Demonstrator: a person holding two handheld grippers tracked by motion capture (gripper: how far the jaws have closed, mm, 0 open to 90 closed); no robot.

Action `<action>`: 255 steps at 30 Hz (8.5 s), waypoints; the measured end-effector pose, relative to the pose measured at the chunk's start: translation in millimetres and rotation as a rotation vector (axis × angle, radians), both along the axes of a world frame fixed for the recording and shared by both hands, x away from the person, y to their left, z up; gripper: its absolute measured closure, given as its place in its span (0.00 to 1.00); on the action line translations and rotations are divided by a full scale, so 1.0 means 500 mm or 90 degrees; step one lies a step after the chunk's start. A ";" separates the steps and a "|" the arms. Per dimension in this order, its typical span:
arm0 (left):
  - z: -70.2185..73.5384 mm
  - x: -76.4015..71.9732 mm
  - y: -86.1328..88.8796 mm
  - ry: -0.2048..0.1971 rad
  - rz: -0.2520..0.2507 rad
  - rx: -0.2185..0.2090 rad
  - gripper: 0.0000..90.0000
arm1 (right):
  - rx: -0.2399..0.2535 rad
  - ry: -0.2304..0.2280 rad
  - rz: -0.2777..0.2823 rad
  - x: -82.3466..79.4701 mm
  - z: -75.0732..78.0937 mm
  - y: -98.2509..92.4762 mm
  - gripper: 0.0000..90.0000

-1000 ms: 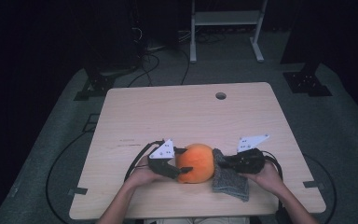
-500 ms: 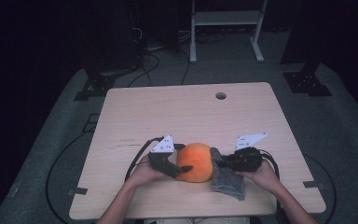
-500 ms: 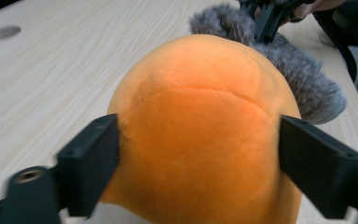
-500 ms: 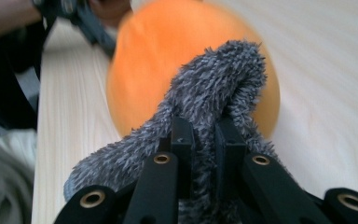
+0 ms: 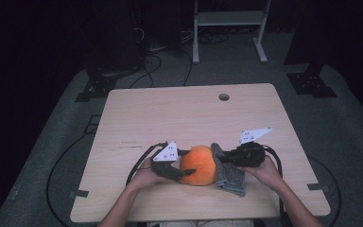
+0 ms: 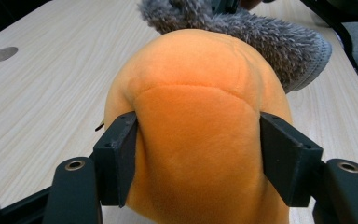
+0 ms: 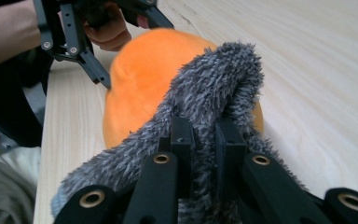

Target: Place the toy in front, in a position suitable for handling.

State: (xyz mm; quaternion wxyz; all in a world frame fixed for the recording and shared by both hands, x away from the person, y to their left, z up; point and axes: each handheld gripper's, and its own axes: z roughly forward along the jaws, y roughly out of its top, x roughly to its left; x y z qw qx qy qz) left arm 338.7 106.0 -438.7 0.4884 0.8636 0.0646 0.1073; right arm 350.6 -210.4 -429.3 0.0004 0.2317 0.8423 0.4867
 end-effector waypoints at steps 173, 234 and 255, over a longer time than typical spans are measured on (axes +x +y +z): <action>0.026 -0.024 -0.053 0.022 0.003 -0.051 0.48 | -0.072 -0.052 -0.002 -0.069 0.010 -0.037 0.89; 0.017 -0.010 -0.002 0.031 0.005 -0.047 0.35 | -0.065 0.014 0.023 -0.031 -0.021 -0.021 0.89; 0.014 -0.021 -0.008 -0.015 -0.049 -0.041 0.45 | -0.004 -0.015 0.018 -0.057 0.009 -0.032 0.89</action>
